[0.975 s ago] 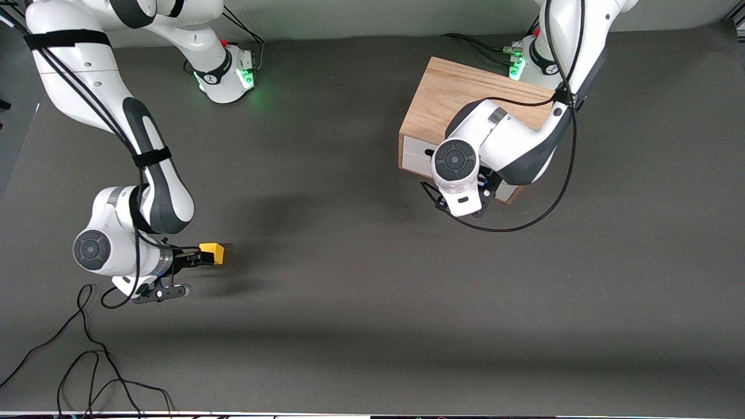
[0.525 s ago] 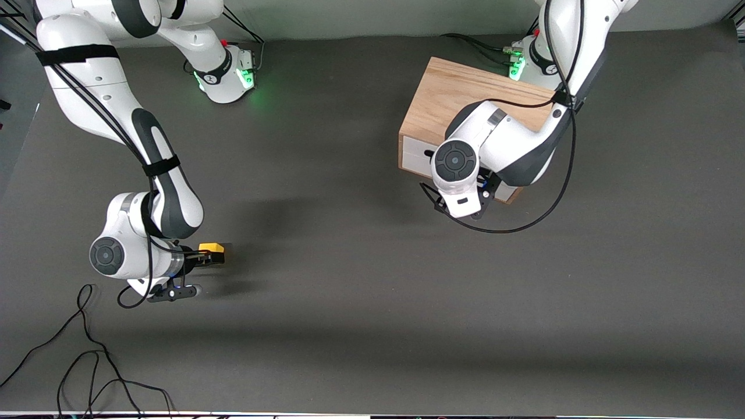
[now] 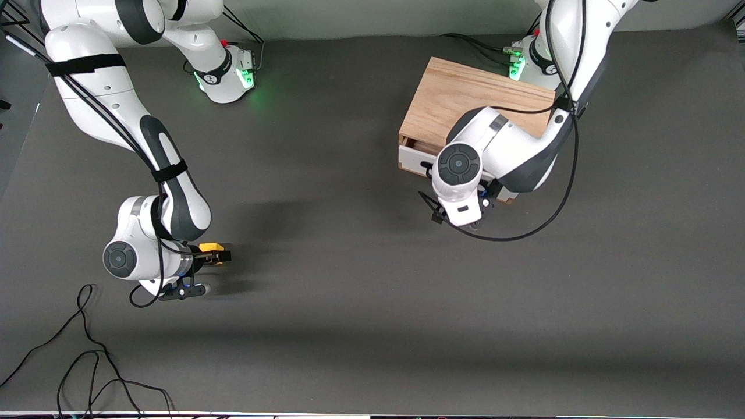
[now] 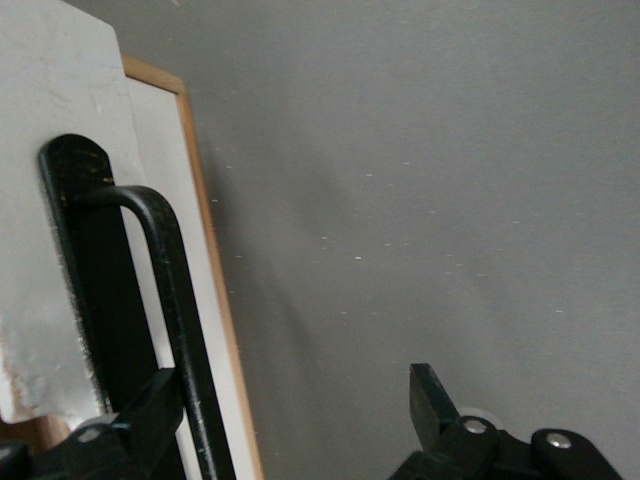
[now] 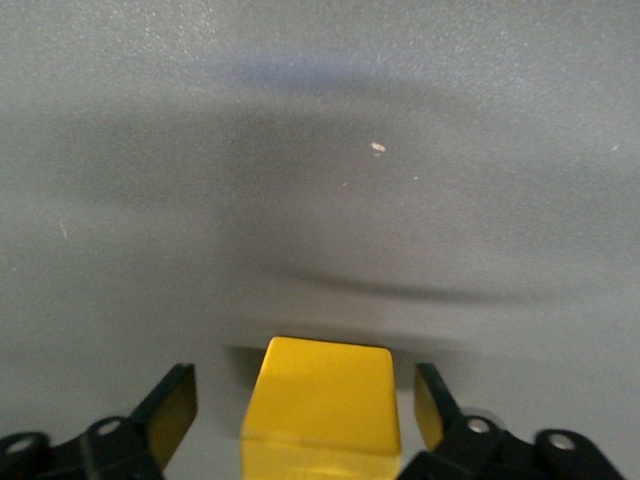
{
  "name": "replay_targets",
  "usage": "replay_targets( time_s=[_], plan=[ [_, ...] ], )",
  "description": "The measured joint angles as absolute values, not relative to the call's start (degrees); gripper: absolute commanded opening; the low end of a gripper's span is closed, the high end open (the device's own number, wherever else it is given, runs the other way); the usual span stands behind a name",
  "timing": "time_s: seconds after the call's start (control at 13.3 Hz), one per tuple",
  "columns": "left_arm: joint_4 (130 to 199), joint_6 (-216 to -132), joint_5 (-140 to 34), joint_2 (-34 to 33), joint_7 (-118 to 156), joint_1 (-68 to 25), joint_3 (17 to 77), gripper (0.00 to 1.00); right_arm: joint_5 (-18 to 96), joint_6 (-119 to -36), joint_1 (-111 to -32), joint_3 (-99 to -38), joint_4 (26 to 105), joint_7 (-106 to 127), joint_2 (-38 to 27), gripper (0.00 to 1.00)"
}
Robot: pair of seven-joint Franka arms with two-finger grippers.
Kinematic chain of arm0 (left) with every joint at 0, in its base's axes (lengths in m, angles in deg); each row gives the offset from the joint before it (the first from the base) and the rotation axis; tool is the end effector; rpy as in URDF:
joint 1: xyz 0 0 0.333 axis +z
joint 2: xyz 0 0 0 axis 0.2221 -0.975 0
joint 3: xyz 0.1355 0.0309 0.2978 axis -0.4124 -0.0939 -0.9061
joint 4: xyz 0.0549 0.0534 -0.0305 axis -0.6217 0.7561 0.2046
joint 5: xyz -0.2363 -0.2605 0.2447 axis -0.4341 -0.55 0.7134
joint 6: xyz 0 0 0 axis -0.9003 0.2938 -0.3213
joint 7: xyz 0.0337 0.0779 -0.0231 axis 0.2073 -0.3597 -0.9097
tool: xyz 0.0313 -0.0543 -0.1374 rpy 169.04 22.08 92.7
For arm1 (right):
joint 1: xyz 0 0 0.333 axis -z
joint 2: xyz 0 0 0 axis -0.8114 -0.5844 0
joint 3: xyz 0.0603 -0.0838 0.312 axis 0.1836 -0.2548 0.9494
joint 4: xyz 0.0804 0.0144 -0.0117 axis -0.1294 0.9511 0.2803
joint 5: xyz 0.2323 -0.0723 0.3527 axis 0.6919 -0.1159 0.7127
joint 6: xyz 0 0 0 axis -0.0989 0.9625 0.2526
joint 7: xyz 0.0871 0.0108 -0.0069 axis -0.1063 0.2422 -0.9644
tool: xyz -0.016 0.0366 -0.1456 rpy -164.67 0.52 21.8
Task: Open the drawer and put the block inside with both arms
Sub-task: 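Pull the drawer open with the left gripper while the right gripper grasps the cube, then lift the yellow cube with the right gripper toward the drawer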
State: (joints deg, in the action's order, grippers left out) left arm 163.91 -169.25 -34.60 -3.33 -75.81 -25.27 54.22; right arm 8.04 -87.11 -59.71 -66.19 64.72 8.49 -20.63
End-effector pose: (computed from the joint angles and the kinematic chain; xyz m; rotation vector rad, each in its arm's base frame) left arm 0.5463 -0.3801 0.2549 -2.5592 -1.4934 0.1898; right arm 0.6704 0.0370 0.1185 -3.0728 -0.1618 0.3237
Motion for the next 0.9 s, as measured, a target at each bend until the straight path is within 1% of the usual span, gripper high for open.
replay_targets(
  time_s=[0.15,0.22,0.45,0.53,0.67,0.9],
  plan=[
    [160.6,-169.8,-34.2,-5.4,-75.8,-25.3,54.2,1.00,8.1,-87.1,-59.7,-66.2,64.7,8.5,-20.9,0.57],
    [159.3,-170.6,-33.9,-6.3,-75.8,-25.3,54.2,1.00,8.1,-87.1,-59.7,-66.2,64.7,8.5,-20.9,0.49],
    [157.7,-172.0,-33.9,-7.5,-75.8,-25.3,54.2,1.00,8.1,-87.0,-59.7,-66.2,64.7,8.5,-20.9,0.05],
    [157.5,-172.7,-33.8,-7.6,-75.8,-25.3,54.1,1.00,8.1,-86.9,-59.7,-66.1,64.6,8.5,-20.9,0.00],
    [156.1,-174.2,-33.7,-8.3,-75.8,-25.3,53.6,1.00,8.1,-85.9,-59.8,-65.5,64.3,8.5,-20.1,0.00],
    [153.5,-176.3,-33.6,-9.8,-75.8,-25.3,53.3,1.00,8.2,-82.5,-60.1,-64.9,63.6,8.6,-16.3,0.00]
  ],
)
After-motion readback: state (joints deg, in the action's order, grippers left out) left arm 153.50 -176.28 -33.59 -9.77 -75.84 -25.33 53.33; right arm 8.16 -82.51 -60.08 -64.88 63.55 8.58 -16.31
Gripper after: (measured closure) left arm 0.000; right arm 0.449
